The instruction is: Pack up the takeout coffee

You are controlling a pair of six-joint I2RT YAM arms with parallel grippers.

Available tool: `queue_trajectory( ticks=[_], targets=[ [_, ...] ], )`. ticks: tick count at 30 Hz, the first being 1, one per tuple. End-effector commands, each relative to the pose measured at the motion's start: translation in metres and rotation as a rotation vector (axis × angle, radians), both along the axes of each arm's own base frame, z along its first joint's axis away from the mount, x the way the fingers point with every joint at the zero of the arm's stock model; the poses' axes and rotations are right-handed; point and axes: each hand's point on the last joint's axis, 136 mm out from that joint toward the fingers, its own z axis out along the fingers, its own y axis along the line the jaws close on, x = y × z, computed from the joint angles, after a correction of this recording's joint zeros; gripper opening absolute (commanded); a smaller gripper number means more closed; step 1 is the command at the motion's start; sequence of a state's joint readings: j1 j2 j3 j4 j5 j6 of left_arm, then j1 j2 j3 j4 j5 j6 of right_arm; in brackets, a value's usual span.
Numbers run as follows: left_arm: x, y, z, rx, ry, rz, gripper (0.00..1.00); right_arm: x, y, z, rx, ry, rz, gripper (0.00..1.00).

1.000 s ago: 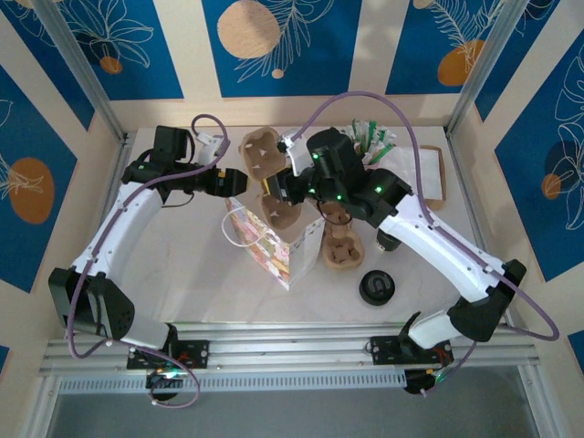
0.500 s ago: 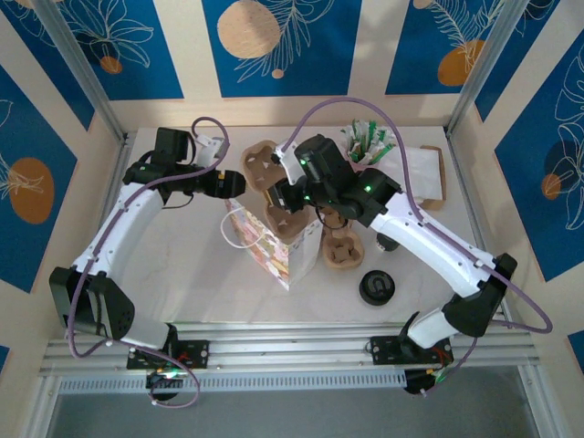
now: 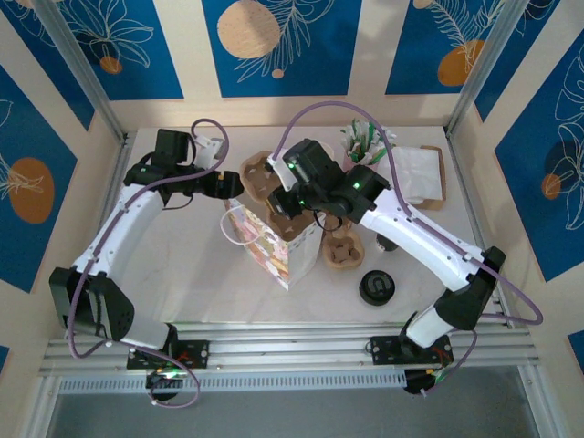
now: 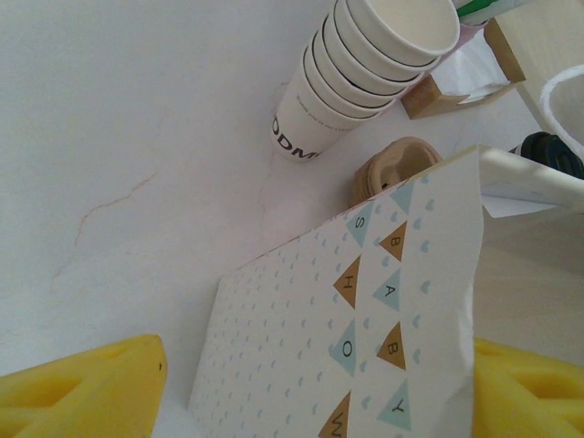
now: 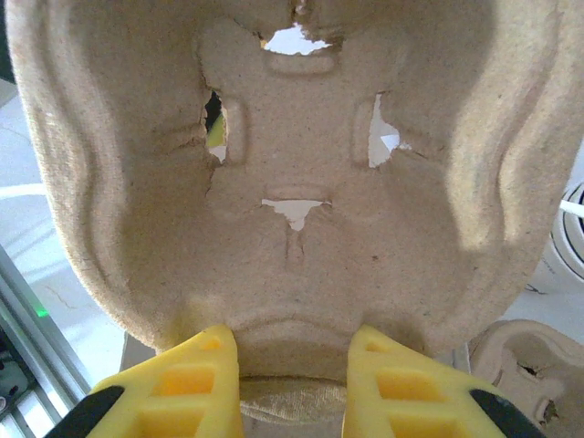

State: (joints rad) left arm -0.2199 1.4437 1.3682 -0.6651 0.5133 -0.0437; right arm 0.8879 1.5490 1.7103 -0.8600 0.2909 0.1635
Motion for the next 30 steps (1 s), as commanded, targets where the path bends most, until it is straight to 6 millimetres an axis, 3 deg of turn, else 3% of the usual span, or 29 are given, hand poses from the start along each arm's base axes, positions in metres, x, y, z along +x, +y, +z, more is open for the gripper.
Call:
queue_trajectory(
  ticks=[1,13,30],
  targets=[
    [0.001,0.009,0.009,0.02,-0.054,0.035,0.76,-0.003,-0.003,0.001,-0.039,-0.002,0.009,0.25],
    [0.003,0.017,0.026,0.023,-0.158,0.085,0.89,-0.006,-0.001,-0.013,-0.093,0.039,0.024,0.24],
    [0.008,0.037,0.031,0.079,-0.218,0.192,0.88,-0.01,0.002,-0.03,-0.177,0.084,0.059,0.24]
  ],
)
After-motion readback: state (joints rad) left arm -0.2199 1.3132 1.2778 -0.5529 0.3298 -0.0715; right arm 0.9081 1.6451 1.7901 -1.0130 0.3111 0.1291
